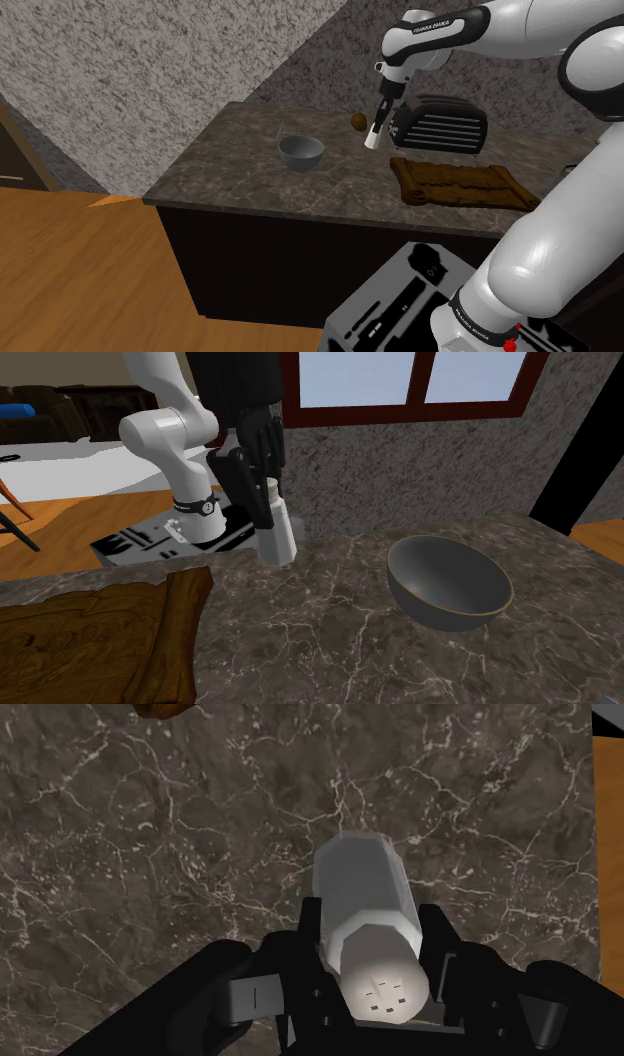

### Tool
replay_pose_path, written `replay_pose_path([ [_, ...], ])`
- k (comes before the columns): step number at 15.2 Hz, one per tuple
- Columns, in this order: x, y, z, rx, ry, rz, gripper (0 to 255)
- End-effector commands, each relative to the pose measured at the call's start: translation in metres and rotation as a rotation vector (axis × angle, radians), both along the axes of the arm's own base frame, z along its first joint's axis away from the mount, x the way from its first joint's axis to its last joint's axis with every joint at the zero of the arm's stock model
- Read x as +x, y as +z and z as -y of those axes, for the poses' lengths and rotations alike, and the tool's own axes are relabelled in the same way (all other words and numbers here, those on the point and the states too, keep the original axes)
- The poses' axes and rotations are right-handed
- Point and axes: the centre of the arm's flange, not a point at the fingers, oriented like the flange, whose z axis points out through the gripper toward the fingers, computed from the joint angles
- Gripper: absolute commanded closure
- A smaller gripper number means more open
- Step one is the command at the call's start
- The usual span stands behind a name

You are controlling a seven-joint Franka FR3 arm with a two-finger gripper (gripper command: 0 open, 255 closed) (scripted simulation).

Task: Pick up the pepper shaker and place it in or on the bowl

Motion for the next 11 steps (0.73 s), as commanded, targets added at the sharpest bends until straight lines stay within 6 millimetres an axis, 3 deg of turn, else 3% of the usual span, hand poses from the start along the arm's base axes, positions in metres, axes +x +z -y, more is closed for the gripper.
replay_pose_path([
  [1, 0.0, 0.011, 0.0, 0.0, 0.0, 0.0, 255],
  [4, 0.0, 0.024, 0.0, 0.0, 0.0, 0.0, 255],
  [11, 0.072, 0.032, -0.058, 0.0, 0.0, 0.0, 255],
])
